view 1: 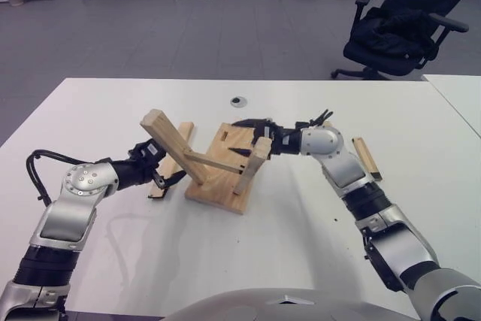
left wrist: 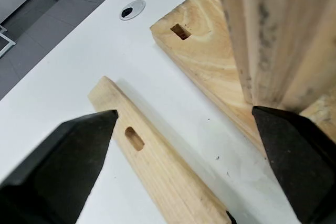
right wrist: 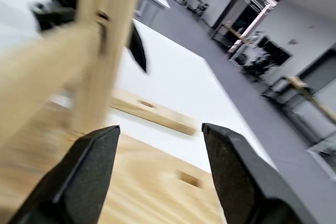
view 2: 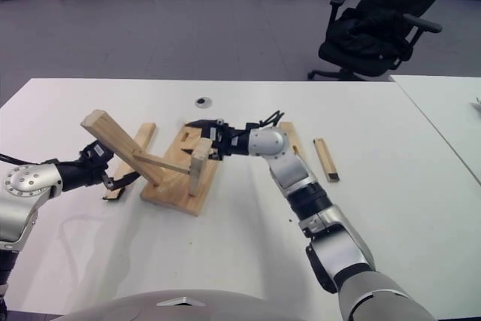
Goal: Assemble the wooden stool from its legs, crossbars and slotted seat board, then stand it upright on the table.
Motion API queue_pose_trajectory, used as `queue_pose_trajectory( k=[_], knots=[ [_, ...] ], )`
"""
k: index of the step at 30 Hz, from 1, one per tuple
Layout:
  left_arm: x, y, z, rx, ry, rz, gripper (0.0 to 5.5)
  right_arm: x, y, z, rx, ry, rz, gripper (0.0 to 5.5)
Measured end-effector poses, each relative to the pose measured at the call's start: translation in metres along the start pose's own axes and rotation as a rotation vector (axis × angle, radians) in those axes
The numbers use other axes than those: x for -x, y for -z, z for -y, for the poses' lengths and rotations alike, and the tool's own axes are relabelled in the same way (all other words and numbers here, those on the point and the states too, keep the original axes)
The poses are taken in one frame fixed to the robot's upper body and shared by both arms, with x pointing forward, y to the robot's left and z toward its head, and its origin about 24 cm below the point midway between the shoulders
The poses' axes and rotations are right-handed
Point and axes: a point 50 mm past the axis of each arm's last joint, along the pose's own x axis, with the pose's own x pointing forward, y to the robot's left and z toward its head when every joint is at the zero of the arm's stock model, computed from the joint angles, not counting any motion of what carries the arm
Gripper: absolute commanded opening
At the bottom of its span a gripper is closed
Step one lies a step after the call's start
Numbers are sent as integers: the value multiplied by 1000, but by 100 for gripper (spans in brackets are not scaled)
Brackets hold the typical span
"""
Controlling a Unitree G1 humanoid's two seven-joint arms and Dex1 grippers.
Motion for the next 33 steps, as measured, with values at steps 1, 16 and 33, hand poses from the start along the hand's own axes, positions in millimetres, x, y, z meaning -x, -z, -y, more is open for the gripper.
queue_pose_trajectory(
  k=[1, 16, 33],
  knots=[
    [-8, 0, 3, 21, -14, 8, 473, 4, -4, -5, -18, -42, 4, 294],
    [-3, 15, -41, 56, -317, -68, 473, 76, 83, 37, -170, 542, -499, 294],
    [5, 23, 34, -72, 263, -193, 473, 60, 125, 20, -286, 319, -443, 294]
  ],
)
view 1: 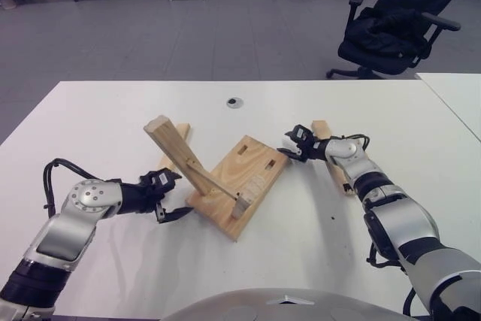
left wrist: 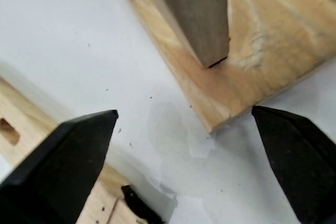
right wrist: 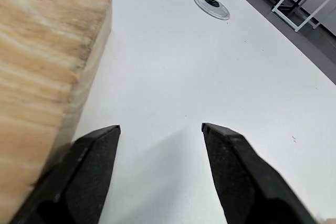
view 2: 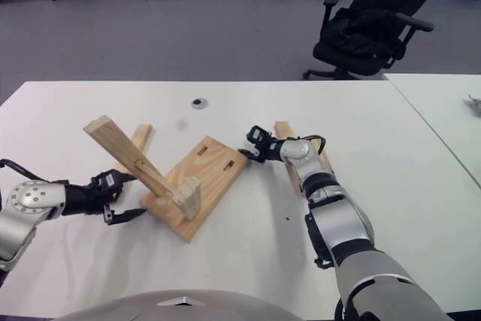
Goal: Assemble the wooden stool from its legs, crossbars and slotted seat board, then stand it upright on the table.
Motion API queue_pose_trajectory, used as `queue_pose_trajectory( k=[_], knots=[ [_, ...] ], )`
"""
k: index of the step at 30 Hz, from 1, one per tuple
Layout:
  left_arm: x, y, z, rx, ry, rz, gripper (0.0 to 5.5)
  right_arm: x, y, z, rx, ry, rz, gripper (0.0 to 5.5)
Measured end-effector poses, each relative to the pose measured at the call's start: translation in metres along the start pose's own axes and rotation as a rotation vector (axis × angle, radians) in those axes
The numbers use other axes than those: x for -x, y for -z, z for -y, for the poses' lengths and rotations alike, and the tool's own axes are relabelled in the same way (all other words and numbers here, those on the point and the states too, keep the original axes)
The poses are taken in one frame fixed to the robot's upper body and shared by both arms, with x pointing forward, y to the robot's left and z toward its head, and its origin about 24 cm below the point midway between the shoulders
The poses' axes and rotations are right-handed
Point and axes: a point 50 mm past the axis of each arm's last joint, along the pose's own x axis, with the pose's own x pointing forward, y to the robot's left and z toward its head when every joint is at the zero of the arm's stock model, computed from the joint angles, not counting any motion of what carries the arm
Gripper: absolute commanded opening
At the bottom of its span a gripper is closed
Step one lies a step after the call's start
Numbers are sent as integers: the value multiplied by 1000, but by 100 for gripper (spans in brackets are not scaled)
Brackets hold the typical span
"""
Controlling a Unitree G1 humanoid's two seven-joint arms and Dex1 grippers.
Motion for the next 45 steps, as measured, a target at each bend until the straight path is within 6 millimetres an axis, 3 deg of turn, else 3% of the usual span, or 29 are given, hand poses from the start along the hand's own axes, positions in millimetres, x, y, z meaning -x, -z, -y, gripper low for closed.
queue_pose_trajectory(
  k=[5, 9, 12, 14, 17, 20, 23, 29, 33, 36, 41, 45],
  knots=[
    [-40, -10, -38, 8, -172, 82, 473, 30, 14, 10, 16, -69, -32, 294],
    [-68, -26, -79, -58, -267, 85, 473, 68, 26, -6, 13, -226, 9, 294],
    [-82, -42, -101, -100, -311, 109, 473, 89, 20, -19, -1, -270, 38, 294],
    [-66, -58, -120, -213, -365, 168, 473, 98, -10, 7, 44, -95, 129, 294],
    [-22, -46, -133, -257, -420, 184, 473, 88, -19, 34, 100, 109, 77, 294],
    [0, -29, -121, -286, -358, 157, 473, 55, 0, 25, 79, 148, -14, 294],
    [1, -25, -92, -327, -200, 149, 473, 30, 7, 19, 112, 171, -63, 294],
    [4, -28, -69, -335, -58, 111, 473, 25, 11, 17, 173, 126, -77, 294],
    [-27, -28, -50, -294, 71, 145, 473, 23, 10, 14, 183, 114, -53, 294],
    [-49, -23, -47, -271, 76, 127, 473, 22, 11, 9, 181, 87, -34, 294],
    [-88, -44, -74, -292, -129, 171, 473, 19, 6, -6, 170, -33, 33, 294],
    [-108, -57, -81, -203, -224, 252, 473, 23, 12, -6, 136, 86, 35, 294]
  ],
)
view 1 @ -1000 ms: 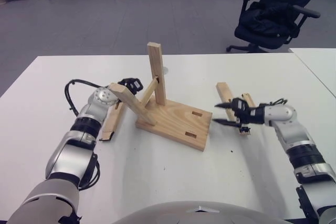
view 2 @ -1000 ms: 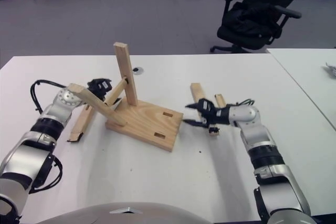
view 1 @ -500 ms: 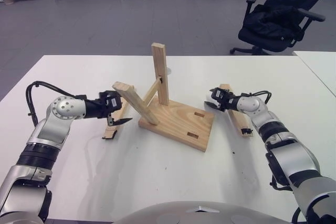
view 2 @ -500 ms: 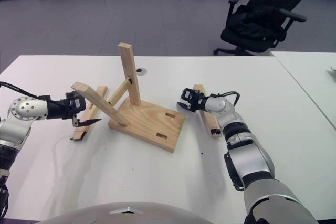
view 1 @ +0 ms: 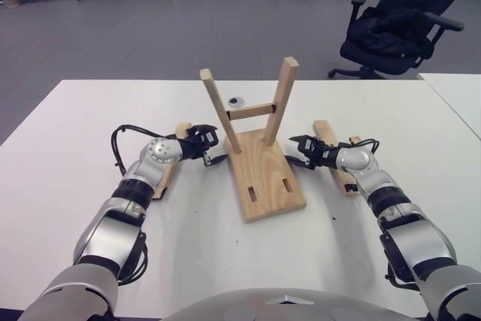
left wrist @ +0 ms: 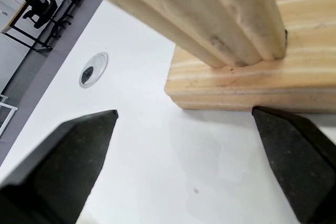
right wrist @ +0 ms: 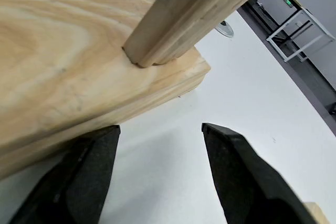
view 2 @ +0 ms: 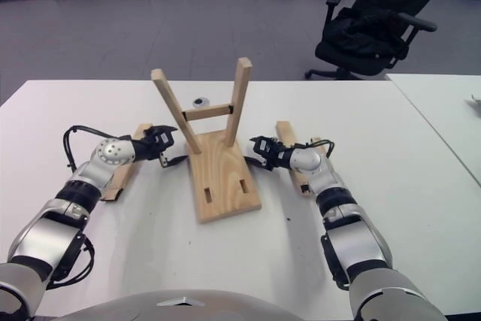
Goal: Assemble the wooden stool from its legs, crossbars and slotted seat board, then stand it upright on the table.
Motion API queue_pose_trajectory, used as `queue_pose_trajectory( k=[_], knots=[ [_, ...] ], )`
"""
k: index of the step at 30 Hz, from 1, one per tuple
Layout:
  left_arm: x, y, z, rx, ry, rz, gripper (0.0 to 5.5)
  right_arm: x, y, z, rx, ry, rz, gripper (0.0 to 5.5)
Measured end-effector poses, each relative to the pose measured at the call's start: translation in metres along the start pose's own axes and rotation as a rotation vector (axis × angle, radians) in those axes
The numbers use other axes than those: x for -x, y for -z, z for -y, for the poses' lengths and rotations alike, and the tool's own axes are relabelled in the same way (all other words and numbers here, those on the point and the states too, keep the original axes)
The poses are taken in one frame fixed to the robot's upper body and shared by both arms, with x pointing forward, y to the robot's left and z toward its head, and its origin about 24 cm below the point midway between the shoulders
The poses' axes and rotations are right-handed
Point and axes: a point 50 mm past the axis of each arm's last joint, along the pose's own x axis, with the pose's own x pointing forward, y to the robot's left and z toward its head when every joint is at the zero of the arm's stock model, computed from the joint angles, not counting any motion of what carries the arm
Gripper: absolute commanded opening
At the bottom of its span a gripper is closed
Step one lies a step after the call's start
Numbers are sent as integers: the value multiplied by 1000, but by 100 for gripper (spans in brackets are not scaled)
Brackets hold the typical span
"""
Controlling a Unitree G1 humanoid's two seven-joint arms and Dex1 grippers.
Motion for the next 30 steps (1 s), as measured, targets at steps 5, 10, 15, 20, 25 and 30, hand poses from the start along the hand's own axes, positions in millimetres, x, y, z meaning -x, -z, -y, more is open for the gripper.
queue_pose_trajectory(
  k=[5, 10, 15, 20, 25, 30],
  knots=[
    [-6, -5, -1, 15, -44, 52, 473, 4, 2, -4, -54, 216, -16, 294],
    [5, -4, -13, 113, -197, 130, 473, 62, 22, 28, -343, 709, -15, 294],
    [1, 3, -2, 156, -203, 112, 473, 92, 57, -2, -582, 725, -119, 294],
    [2, 0, -5, 170, -229, 121, 473, 99, 63, -3, -669, 749, -151, 294],
    [14, 9, -2, 196, -259, 105, 473, 103, 66, -8, -720, 721, -201, 274],
    [43, 13, -7, 298, -390, 141, 473, 102, 64, -12, -764, 678, -216, 184]
  ],
)
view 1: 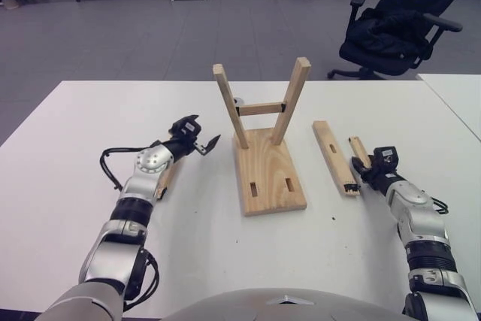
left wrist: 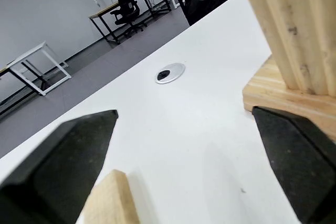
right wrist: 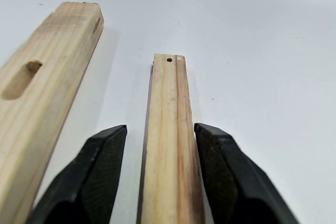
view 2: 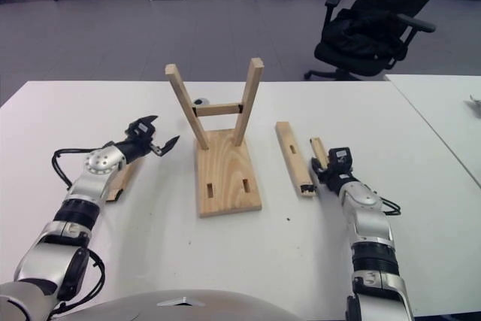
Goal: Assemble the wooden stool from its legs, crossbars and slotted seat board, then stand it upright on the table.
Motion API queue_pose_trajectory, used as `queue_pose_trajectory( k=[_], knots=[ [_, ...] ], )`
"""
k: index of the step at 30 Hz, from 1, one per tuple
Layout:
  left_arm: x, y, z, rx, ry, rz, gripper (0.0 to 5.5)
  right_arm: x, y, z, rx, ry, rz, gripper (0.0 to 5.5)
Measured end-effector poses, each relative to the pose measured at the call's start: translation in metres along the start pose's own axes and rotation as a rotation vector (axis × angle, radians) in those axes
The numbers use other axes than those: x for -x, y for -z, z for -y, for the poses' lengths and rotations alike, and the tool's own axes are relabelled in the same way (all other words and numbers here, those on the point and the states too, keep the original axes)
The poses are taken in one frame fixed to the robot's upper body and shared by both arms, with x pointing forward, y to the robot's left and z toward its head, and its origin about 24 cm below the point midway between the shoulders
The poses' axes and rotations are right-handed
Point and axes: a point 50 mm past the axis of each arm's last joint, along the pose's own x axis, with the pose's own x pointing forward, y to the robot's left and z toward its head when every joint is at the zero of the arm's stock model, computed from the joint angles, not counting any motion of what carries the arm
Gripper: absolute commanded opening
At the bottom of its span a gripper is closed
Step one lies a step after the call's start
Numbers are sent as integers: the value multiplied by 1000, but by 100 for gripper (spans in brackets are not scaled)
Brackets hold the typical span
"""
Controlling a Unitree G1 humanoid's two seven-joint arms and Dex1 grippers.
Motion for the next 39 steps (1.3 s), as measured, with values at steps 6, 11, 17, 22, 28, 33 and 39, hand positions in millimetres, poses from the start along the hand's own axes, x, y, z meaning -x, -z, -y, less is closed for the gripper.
queue_pose_trajectory(
  k=[6, 11, 17, 22, 28, 33, 39],
  knots=[
    [25, -38, -46, 136, -275, 153, 473, 4, 5, 0, -99, 1, -27, 133],
    [25, -123, -49, 301, -216, 487, 473, 8, -13, 14, -25, 93, 87, 132],
    [23, -214, -12, 827, 333, 840, 473, 42, -185, -53, 319, -121, 803, 132],
    [13, -236, 24, 950, 566, 785, 473, 76, -229, -159, 489, -491, 1118, 132],
    [10, -235, 30, 956, 580, 748, 425, 76, -225, -172, 511, -538, 1124, 132],
    [8, -232, 27, 978, 537, 747, 340, 69, -212, -176, 583, -544, 1088, 132],
    [-1, -216, 27, 1038, 466, 661, 236, 64, -204, -177, 623, -518, 1060, 132]
  ],
)
